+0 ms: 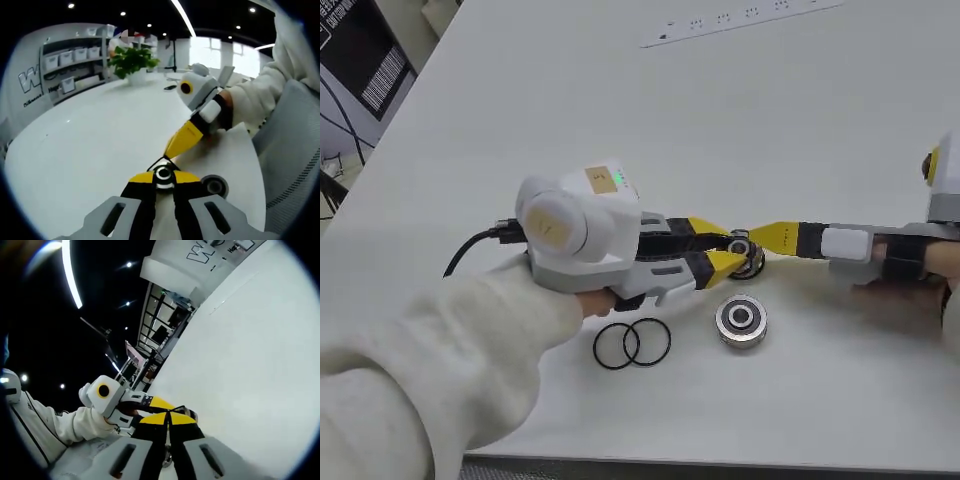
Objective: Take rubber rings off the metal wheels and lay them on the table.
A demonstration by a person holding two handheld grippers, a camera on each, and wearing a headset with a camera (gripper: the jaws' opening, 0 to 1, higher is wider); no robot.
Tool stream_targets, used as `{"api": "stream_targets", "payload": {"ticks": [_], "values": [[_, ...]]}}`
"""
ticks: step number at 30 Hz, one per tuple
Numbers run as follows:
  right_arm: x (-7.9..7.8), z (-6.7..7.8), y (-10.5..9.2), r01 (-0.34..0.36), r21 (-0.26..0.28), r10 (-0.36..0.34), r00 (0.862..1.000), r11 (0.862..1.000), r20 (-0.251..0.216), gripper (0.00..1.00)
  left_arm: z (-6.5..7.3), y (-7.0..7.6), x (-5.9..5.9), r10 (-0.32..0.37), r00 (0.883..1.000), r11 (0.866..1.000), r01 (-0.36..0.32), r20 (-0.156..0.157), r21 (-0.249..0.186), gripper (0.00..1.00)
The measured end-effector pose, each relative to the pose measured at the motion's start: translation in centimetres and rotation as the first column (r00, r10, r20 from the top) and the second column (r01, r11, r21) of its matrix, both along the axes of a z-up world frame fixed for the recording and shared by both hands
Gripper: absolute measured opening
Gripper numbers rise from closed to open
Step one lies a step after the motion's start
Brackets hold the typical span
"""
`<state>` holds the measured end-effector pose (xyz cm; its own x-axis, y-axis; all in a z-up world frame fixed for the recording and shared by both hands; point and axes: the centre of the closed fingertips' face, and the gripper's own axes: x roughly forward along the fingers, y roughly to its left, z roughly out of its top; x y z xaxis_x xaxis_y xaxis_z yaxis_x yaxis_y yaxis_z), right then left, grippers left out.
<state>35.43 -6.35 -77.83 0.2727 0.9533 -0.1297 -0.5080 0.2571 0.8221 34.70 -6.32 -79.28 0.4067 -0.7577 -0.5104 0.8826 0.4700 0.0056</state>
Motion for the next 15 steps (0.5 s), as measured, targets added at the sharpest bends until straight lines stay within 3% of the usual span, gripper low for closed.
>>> {"api": "stream_targets", "payload": {"ticks": [15], "values": [[0.07,-0.57,-0.09,0.003,-0.034,-0.002,1.0,0.999,0.013,0.0,0.03,-0.07,0.01,0.039,0.999,0.999,-0.039,-0.001,-0.005,0.14]]}}
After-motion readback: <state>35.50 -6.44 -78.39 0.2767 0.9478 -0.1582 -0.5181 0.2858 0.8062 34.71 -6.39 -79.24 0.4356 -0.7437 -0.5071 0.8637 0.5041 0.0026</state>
